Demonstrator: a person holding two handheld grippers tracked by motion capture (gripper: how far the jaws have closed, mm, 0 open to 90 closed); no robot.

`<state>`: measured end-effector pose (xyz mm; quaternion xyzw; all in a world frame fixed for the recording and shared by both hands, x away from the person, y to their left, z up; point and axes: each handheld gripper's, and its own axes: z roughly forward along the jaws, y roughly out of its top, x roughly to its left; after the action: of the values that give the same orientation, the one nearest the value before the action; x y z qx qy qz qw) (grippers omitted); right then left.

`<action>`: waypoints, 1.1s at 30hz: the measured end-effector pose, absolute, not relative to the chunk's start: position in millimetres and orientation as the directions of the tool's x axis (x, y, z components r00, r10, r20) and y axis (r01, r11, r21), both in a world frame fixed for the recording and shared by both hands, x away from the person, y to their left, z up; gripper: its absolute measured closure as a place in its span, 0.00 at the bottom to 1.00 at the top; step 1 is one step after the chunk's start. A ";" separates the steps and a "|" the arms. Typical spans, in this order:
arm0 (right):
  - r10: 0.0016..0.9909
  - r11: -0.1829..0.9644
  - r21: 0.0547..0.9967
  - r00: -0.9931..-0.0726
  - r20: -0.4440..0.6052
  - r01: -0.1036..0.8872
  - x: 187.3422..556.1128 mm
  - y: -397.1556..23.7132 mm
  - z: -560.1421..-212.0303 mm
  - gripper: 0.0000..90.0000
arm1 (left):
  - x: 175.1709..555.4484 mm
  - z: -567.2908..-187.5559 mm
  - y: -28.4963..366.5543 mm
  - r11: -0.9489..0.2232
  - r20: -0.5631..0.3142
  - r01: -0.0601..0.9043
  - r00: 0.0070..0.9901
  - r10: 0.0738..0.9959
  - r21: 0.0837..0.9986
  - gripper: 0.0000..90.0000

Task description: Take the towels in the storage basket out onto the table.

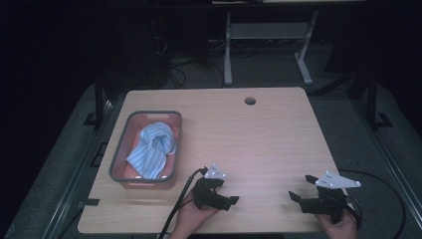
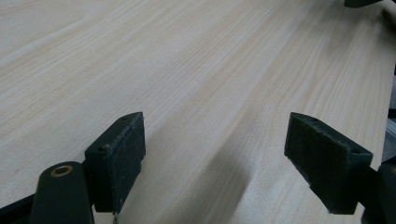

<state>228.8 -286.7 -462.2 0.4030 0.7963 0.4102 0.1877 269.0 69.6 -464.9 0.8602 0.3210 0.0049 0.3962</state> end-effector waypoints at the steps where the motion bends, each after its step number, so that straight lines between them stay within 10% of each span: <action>1: 0.795 0.335 0.807 -0.606 0.035 0.487 228.2 -285.4 -461.6 0.16 | 269.1 -464.9 69.1 -0.482 -0.245 0.549 0.793 0.557 0.682 0.22; 33: 0.808 0.319 0.811 -0.588 0.038 0.490 228.8 -288.1 -459.9 0.16 | 315.0 -378.7 58.2 -0.497 -0.228 0.570 0.775 0.589 0.654 0.20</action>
<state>228.8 -288.1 -459.9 0.4112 0.7890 0.4142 0.1919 315.0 58.2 -378.7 0.8651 0.3348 0.0128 0.3733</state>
